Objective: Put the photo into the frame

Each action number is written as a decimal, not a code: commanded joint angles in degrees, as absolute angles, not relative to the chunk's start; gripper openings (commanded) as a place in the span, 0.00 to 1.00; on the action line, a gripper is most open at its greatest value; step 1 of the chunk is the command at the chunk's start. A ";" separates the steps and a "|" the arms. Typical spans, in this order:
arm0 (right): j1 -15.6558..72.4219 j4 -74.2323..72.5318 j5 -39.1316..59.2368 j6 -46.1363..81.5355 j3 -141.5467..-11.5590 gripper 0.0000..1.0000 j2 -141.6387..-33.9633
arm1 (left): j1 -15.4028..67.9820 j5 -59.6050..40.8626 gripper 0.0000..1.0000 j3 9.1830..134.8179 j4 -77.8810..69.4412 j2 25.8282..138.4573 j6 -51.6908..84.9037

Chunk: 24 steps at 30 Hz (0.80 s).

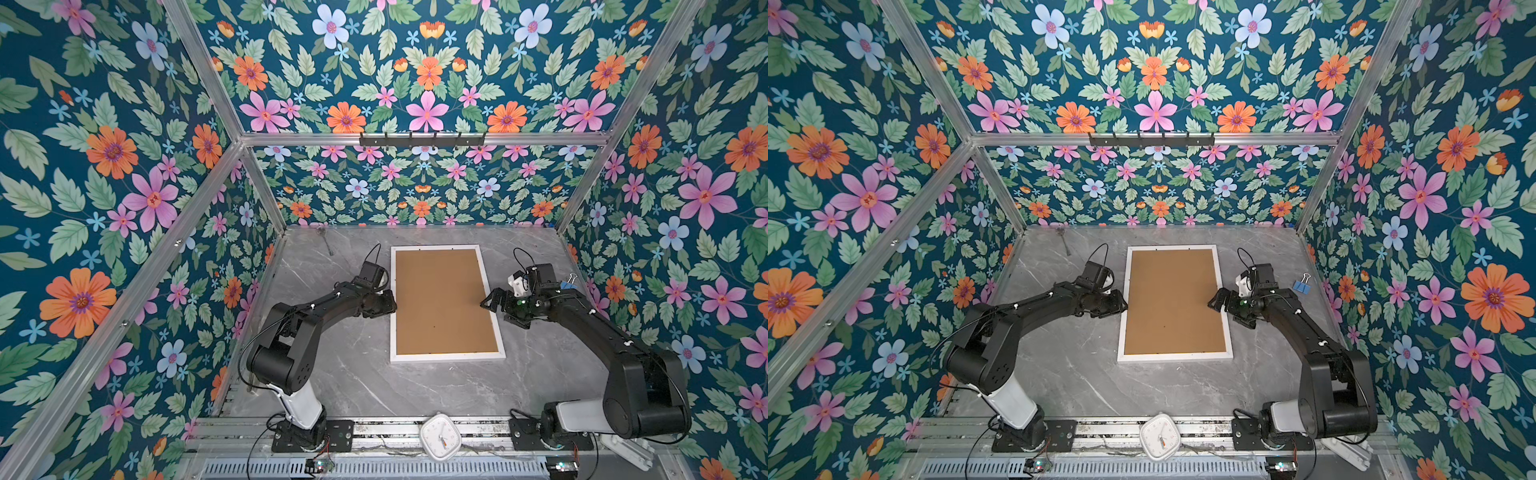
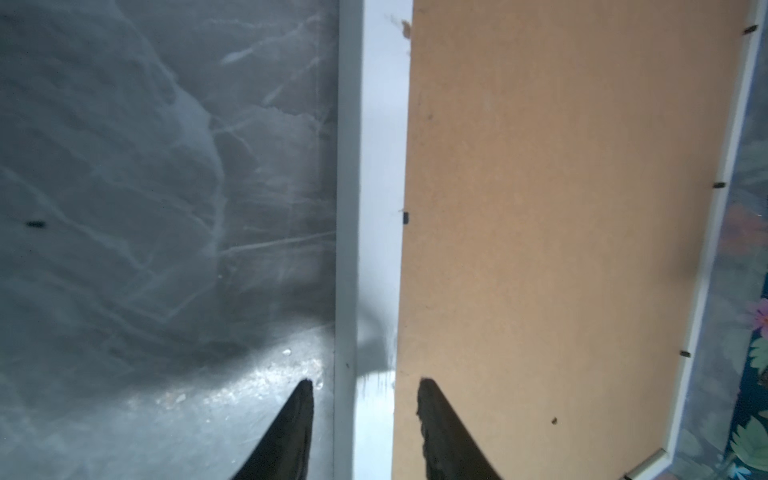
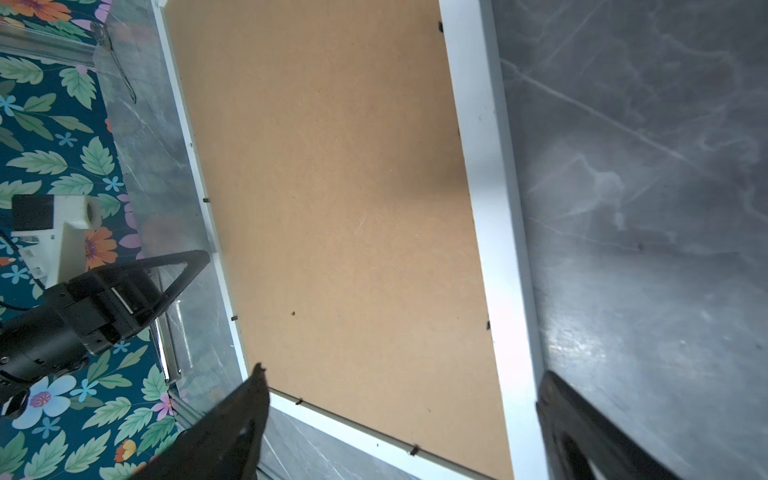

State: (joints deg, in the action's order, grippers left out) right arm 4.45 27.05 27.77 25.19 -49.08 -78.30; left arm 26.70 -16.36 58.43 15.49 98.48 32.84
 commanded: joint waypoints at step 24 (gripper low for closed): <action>4.55 33.33 28.35 24.44 -48.83 0.98 -72.25 | 30.06 -8.67 0.10 56.90 21.79 99.75 30.74</action>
State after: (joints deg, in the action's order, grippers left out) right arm 4.45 29.95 25.36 27.88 -47.94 -71.48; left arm 30.11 -10.04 57.98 14.70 100.20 31.81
